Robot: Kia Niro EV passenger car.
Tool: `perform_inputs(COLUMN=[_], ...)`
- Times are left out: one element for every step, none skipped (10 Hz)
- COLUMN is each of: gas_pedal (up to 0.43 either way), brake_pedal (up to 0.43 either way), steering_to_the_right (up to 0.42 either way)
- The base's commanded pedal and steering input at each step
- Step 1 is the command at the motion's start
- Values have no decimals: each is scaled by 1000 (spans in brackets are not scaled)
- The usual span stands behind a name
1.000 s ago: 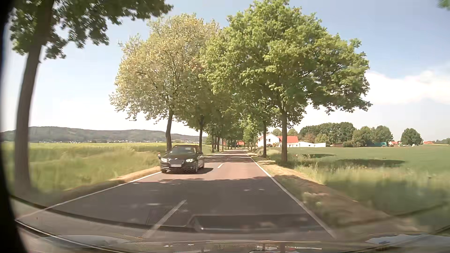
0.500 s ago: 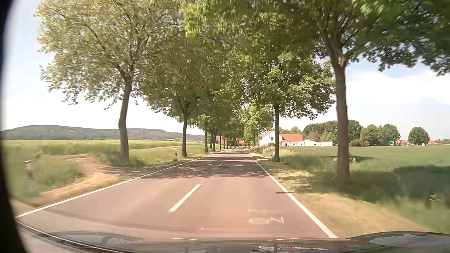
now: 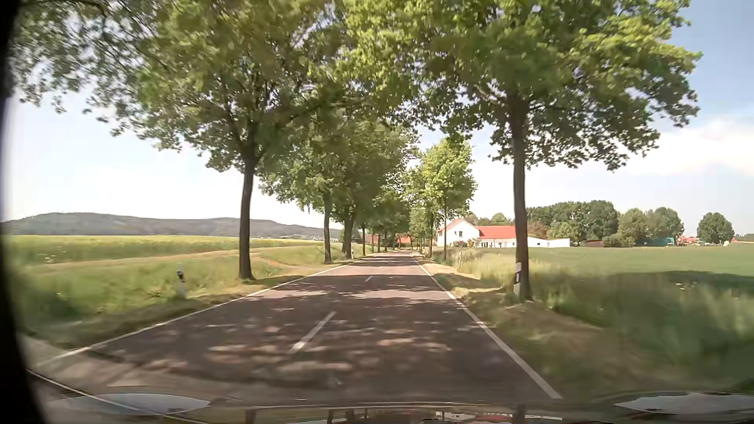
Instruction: Follow the waypoints while adhering to traffic rules and regulations
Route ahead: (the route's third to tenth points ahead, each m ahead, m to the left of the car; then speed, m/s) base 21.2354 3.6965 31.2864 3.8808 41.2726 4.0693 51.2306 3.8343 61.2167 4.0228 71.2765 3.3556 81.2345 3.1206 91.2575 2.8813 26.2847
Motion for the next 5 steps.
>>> perform_inputs(gas_pedal=[390, 390, 390, 390, 390], brake_pedal=[0, 0, 0, 0, 0], steering_to_the_right=[-1, -2, -2, -2, -2])
